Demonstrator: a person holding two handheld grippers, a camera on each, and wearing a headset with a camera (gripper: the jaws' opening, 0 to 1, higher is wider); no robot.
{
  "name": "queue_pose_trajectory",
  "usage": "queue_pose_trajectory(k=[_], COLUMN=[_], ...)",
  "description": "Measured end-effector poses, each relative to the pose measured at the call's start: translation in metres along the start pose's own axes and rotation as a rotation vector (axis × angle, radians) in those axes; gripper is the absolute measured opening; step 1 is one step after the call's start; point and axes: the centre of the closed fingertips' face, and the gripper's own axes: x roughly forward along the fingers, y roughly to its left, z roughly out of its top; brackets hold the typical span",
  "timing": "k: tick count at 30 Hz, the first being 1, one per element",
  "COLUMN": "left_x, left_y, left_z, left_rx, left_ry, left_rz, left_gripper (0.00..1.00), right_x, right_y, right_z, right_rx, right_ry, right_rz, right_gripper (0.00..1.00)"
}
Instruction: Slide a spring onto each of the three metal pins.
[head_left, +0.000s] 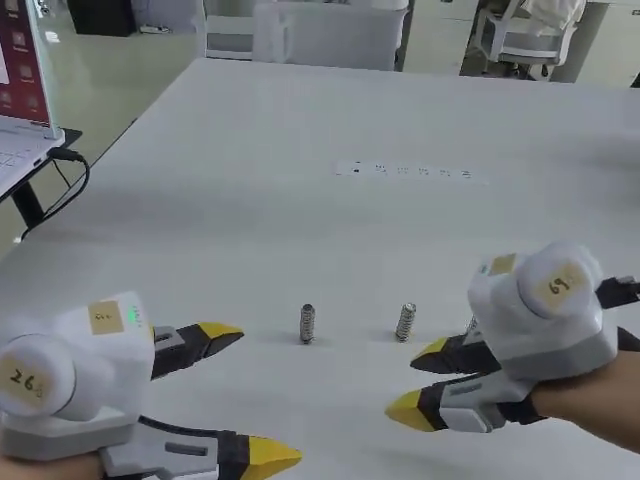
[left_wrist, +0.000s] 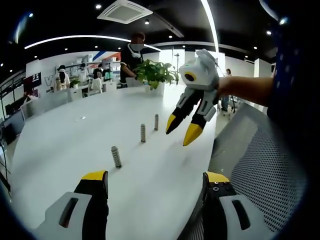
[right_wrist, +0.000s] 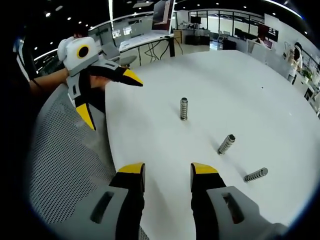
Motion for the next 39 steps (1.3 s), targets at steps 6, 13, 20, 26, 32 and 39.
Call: queue_pose_trajectory(k=[6,13,20,26,32,39], left_x=[0.0,0.002,0.005,0.006,0.006,0.005], left_y=[-0.001,-0.001,-0.002,-0.002,0.0,0.0], left_z=[-0.002,-0.001,0.0,-0.001,0.0,-0.001], left_rx=[0.0,0.001,0.002,-0.007,-0.022,-0.039], left_ry=[0.011,0.017,0.022,0.023,0.016,0.009], left_rz=[-0.005,-0.011,-0.018,-0.018,-0.014,-0.014], left_gripper=[0.73,0.74,0.73,0.73,0.73,0.73], right_x=[-0.015,-0.034,-0.056,-0.074,-0.088,-0.097], right_y=[-0.012,-0.024,-0.043,-0.052,-0.056,-0.058], right_z=[-0.012,-0.025,-0.036,-0.049,-0.058,-0.062], right_rx=[0.049,0.097,0.146,0.168,0.16,0.14], right_ry=[-0.027,-0.063,-0.115,-0.14,-0.17,-0.236], right_rz=[-0.045,-0.097,-0.157,-0.195,-0.226,-0.246], right_gripper=[0.35,0.36,0.38,0.39,0.39,0.43])
